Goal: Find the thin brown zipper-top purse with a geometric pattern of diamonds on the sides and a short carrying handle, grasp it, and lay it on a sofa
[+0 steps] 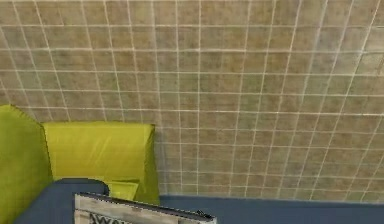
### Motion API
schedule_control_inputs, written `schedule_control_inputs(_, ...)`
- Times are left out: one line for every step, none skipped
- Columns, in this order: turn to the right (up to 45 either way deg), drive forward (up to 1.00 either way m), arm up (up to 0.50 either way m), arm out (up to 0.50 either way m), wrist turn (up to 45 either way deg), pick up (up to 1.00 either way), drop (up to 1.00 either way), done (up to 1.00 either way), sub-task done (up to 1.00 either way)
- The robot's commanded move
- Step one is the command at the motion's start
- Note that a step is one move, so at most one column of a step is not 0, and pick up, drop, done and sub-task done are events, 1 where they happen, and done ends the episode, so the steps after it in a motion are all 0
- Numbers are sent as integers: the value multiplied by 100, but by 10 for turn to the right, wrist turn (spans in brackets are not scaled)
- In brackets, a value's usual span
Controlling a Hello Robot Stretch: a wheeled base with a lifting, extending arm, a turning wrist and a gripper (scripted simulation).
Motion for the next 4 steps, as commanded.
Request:
schedule_control_inputs(-30, 0, 0, 0, 0, 0, 0, 0, 0)
schedule_control_inputs(-450, 0, 0, 0, 0, 0, 0, 0, 0)
schedule_control_inputs(-450, 0, 0, 0, 0, 0, 0, 0, 0)
schedule_control_inputs(-450, 0, 0, 0, 0, 0, 0, 0, 0)
